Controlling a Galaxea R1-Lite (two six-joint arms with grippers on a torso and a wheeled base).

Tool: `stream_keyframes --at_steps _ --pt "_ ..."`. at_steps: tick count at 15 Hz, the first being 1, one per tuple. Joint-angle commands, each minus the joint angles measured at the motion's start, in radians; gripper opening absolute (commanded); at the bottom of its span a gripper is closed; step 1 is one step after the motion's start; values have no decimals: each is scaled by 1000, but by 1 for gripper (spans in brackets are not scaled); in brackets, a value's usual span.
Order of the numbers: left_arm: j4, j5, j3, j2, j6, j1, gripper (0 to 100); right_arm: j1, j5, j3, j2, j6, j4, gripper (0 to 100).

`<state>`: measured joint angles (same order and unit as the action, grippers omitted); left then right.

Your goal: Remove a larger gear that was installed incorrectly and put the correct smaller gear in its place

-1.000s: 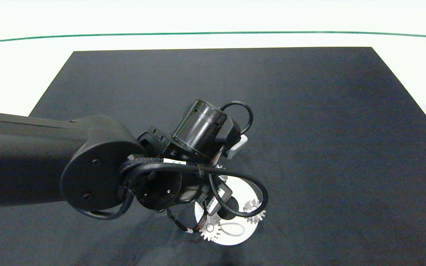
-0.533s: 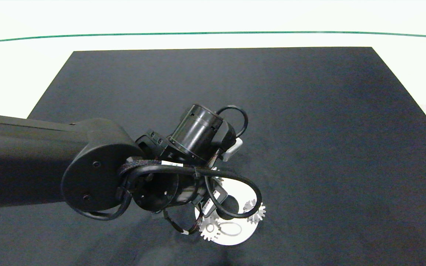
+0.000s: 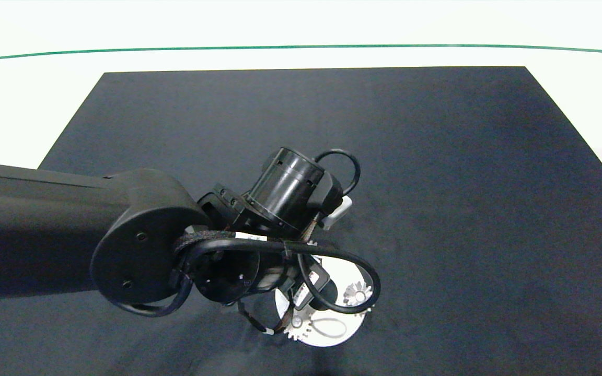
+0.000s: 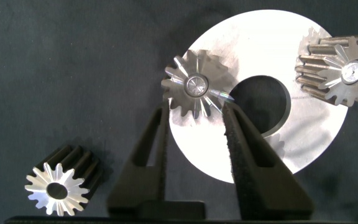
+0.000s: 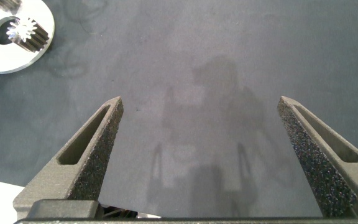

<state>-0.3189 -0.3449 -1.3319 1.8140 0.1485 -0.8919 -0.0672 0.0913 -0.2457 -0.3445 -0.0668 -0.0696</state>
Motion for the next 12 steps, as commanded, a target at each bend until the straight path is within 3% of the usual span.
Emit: stream_keyframes --at_steps 1,7,8,9,12 --pt "-2 -2 -6 11 0 -7 28 0 1 -1 -1 -1 1 100" --pt "-3 -2 -9 -33 0 7 28 0 1 -1 -1 -1 1 100" --pt "-6 -2 -1 -50 2 18 100 0 1 0 -2 -1 -1 100" --pt "-6 -2 10 -62 -6 30 100 0 1 0 -2 -1 -1 100" --pt "-5 -2 88 -185 -87 79 100 0 1 0 -5 -1 2 100"
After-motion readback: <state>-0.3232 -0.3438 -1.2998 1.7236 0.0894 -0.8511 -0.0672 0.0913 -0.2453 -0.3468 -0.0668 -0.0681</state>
